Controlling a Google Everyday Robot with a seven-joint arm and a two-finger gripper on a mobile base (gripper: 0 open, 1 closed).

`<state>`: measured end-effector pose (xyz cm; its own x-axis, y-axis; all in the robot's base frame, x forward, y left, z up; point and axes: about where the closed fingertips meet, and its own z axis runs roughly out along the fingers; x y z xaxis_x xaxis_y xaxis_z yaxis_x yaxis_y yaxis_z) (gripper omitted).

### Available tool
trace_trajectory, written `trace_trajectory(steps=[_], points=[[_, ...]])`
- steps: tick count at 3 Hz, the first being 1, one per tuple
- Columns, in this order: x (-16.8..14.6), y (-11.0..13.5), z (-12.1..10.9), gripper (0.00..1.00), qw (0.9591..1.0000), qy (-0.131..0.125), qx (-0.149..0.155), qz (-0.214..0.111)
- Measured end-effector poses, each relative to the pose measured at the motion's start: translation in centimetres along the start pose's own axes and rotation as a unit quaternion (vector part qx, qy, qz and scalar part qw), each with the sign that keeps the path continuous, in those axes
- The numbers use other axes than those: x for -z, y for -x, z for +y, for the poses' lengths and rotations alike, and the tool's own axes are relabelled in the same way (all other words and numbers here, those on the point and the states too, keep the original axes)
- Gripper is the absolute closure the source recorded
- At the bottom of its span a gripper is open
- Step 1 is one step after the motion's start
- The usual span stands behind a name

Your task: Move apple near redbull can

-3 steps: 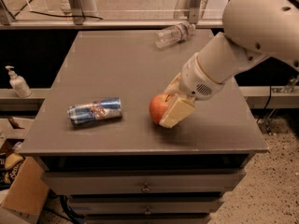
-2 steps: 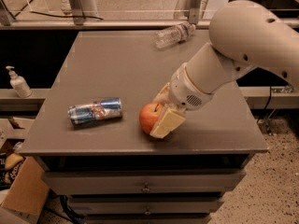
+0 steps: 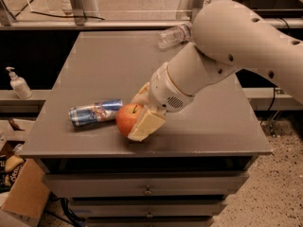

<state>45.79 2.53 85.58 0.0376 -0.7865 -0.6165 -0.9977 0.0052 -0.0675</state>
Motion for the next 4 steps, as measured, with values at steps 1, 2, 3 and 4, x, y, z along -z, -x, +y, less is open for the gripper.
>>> trace_trajectory(steps=[1,2,3,4], points=[[-1.0,2.0,0.0,1.0,0.9998,0.0,0.011,-0.019],[-2.2,2.3,-0.3,1.0,0.9996,-0.008,0.019,-0.019],[-2.6,1.5,-0.8,1.0,0.9996,-0.016,0.021,-0.012],[-2.9,0.8,-1.3,1.0,0.9995,-0.022,0.022,-0.006]])
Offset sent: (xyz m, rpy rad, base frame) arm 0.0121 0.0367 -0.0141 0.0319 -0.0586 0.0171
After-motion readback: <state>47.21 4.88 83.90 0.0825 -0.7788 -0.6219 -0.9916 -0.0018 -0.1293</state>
